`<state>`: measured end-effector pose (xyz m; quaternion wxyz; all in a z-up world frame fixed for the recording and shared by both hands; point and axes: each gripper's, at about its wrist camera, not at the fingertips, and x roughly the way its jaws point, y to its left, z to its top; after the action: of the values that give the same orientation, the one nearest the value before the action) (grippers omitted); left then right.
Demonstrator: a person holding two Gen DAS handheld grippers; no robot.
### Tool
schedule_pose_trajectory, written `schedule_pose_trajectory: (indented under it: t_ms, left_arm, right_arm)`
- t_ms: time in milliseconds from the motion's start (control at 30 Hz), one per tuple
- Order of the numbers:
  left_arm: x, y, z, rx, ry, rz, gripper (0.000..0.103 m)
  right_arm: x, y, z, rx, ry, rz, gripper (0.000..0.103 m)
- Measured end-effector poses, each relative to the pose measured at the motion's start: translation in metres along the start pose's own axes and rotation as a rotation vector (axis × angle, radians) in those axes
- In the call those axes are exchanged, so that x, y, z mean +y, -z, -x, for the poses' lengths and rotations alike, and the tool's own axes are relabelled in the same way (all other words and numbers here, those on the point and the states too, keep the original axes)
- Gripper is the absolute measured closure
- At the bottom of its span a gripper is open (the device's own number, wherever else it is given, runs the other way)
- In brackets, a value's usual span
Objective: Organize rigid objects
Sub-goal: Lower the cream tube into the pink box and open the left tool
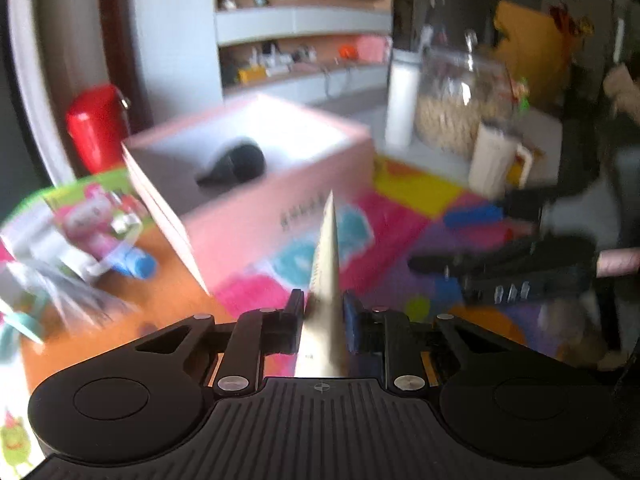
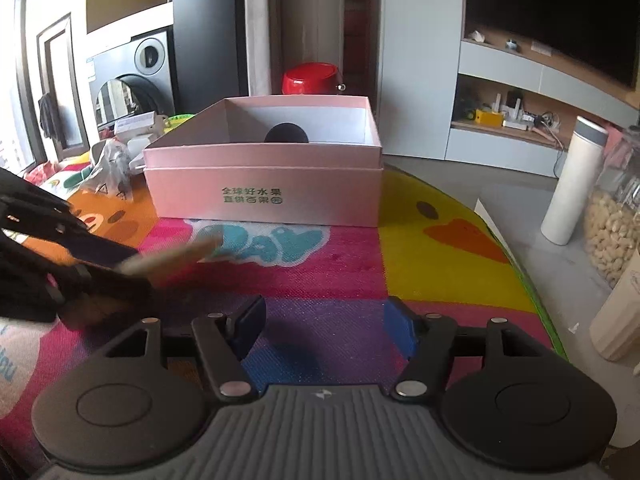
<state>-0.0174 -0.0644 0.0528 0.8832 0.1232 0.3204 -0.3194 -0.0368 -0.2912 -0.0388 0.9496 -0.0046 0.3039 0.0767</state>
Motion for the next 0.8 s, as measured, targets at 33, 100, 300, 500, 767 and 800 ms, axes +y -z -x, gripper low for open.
schedule_pose_trajectory:
  t_ms: [33,100,300,500,767,800]
  left_arm:
    - [0.002,-0.005,0.004,-0.022,-0.005,0.005,0.079]
    - [0.004,-0.017,0.012,-0.067,-0.008,0.015,0.080]
    - [0.013,-0.078,0.027,-0.231,-0.052,-0.009,0.080]
    - [0.074,-0.136,-0.042,-0.077,0.034,0.244,0.079]
    - [0.121,-0.057,-0.020,-0.150,-0.102,0.426,0.079]
    - [0.128,-0.044,-0.012,-0.157,-0.141,0.446,0.079]
  right_arm:
    - [0.000,0.000,0.000,-0.001,-0.001,-0.004,0.037]
    - [0.000,-0.001,-0.001,-0.003,-0.004,-0.009,0.037]
    - [-0.002,0.000,0.000,-0.005,0.002,-0.009,0.037]
    - [0.000,-0.002,0.001,0.005,0.002,-0.010,0.037]
    - [0.020,-0.033,0.012,-0.045,-0.014,0.120,0.035]
    - [0.024,-0.039,0.010,-0.041,-0.033,0.126,0.035]
